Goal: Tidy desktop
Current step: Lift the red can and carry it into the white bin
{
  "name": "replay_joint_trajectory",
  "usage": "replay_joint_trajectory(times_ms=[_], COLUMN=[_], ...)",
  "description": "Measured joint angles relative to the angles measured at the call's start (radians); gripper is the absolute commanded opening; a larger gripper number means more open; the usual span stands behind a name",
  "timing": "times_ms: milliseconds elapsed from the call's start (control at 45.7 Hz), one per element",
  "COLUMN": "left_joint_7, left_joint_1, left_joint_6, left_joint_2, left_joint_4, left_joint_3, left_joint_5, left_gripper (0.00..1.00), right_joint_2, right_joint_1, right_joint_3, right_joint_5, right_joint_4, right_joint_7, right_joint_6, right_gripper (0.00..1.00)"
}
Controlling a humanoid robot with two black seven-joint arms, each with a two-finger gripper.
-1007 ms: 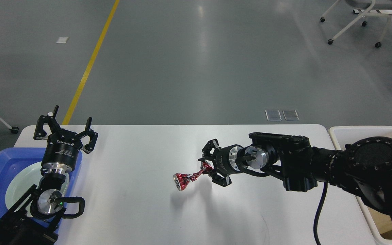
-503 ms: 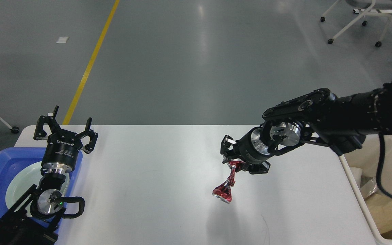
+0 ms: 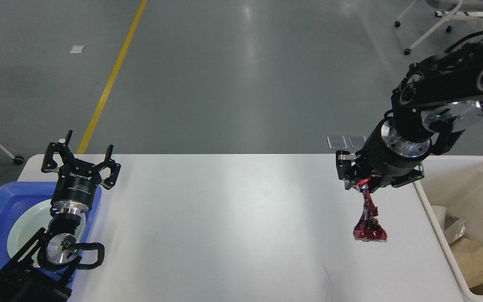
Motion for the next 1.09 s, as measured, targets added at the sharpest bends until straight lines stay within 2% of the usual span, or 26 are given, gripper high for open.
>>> replay_joint_trajectory(times_ms=[153, 350, 766, 941, 1094], left_joint_7=[0.0, 0.0, -0.001, -0.002, -0.002], left_joint_1=[0.0, 0.0, 0.0, 0.0, 0.0], left_joint_6=[0.0, 0.0, 0.0, 0.0, 0.0], left_joint_2=[0.0, 0.0, 0.001, 0.001, 0.0], left_joint_4=[0.0, 0.0, 0.0, 0.0, 0.0], left_joint_3=[0.0, 0.0, 0.0, 0.0, 0.0], left_joint_5=[0.0, 0.0, 0.0, -0.001, 0.0], left_gripper=[0.96, 0.96, 0.96, 0.96, 0.96], right_joint_2=[-0.054, -0.073, -0.146, -0.285, -0.423], right_joint_1=[0.155, 0.185, 0.136, 0.022, -0.147], right_joint_3=[-0.037, -0.045, -0.209, -0.273, -0.267], right_joint_5=[-0.018, -0.025, -0.029, -0.031, -0.03], right_joint_4=[0.067, 0.078, 0.045, -0.069, -0.236], right_joint_7=[0.0, 0.001, 0.005, 0.006, 0.007], right_joint_6=[0.098, 0.135, 0.037, -0.046, -0.089], right_gripper=[0.0, 0.0, 0.0, 0.0, 0.0])
